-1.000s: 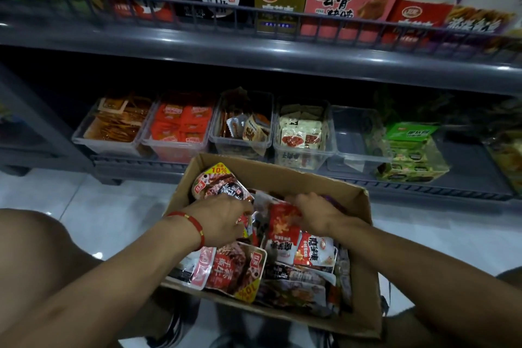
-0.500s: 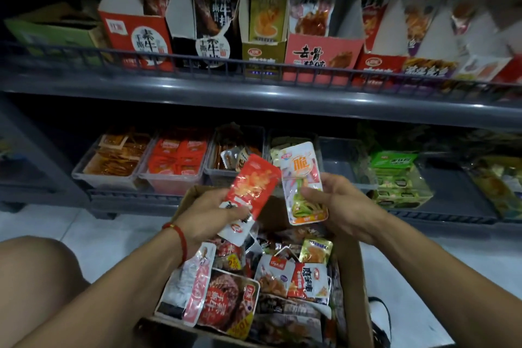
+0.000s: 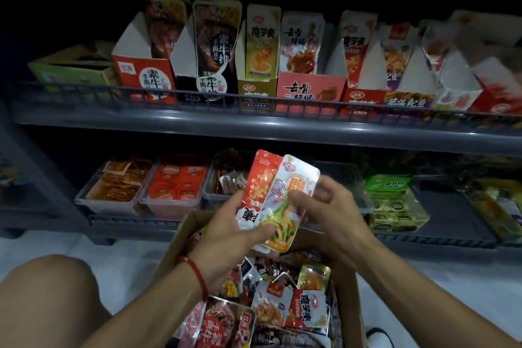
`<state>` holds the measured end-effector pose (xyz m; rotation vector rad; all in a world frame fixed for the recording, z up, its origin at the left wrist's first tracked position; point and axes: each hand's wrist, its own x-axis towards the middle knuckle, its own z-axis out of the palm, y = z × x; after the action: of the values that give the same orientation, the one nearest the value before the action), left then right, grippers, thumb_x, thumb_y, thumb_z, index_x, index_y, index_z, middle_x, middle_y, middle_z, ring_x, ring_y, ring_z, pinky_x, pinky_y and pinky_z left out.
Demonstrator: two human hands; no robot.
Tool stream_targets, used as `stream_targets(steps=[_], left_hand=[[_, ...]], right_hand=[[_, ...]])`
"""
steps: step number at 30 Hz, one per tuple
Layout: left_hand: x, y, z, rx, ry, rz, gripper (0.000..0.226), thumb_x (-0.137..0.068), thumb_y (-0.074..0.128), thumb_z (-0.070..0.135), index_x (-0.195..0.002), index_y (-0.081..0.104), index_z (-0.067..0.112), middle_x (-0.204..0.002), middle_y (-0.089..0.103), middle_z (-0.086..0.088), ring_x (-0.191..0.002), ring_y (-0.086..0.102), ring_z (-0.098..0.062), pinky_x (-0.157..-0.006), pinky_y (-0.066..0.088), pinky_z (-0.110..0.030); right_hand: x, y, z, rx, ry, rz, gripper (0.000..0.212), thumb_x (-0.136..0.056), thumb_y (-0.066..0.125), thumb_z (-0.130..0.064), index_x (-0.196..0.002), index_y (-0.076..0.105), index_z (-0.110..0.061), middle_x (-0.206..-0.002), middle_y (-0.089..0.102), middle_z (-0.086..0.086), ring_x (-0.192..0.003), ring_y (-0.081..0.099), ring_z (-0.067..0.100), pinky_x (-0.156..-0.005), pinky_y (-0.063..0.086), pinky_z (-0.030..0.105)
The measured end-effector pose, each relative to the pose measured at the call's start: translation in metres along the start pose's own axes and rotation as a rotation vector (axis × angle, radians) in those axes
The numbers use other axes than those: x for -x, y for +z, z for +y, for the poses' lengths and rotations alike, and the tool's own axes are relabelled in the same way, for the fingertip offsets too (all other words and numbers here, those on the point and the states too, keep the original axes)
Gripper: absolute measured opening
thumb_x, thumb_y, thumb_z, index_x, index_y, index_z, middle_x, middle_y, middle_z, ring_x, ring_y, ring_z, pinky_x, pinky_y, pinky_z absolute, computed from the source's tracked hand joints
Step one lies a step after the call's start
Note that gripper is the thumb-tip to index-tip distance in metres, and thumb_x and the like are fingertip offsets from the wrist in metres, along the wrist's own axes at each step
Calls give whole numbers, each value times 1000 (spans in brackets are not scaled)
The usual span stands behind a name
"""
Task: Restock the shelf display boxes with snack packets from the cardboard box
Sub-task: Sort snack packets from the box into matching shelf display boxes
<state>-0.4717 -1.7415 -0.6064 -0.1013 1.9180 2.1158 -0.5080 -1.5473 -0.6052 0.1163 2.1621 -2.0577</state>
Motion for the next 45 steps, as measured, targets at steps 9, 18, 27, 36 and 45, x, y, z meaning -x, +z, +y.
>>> stream_targets(steps=[9, 18, 27, 36, 45], left_hand=[[-16, 12, 37, -238, 121, -31, 47, -83, 77, -8, -121, 60, 13, -110, 77, -8, -103, 74, -27, -89, 61, -45], [-57, 77, 123, -285, 292, -18, 42, -94, 61, -4, -114, 60, 33, -99, 73, -13, -84, 76, -34, -71, 63, -57], [-93, 118, 180, -448, 494, 144, 35, -89, 72, 5, -108, 51, 25, -101, 69, -5, -63, 75, -25, -55, 63, -44], [-115, 110, 181, -527, 540, 215, 45, -86, 76, 23, -111, 46, 44, -100, 74, 6, -88, 74, -18, -75, 63, -47], [-116, 107, 176, -619, 576, 255, 49, -93, 70, 17, -124, 40, 41, -98, 72, 6, -73, 73, -18, -62, 62, -44]], right_hand=[[-6, -70, -59, 477, -197, -51, 15, -88, 79, -14, -98, 68, -18, -90, 80, -4, -86, 77, 15, -79, 61, 44], [5, -196, -181, 925, -569, 339, 10, -94, 68, -25, -94, 61, -31, -76, 67, -6, -67, 68, 21, -62, 55, 33], [-45, -260, -274, 987, -465, 818, 32, -98, 64, -15, -129, 63, -13, -109, 65, 10, -98, 63, 20, -80, 45, 29], [-141, -272, -253, 1266, -271, 756, 24, -95, 67, -16, -117, 65, -8, -110, 66, 20, -97, 64, 40, -78, 55, 43], [-175, -262, -222, 1483, -356, 704, 19, -99, 63, -25, -113, 69, -13, -102, 68, 15, -92, 66, 34, -78, 56, 45]])
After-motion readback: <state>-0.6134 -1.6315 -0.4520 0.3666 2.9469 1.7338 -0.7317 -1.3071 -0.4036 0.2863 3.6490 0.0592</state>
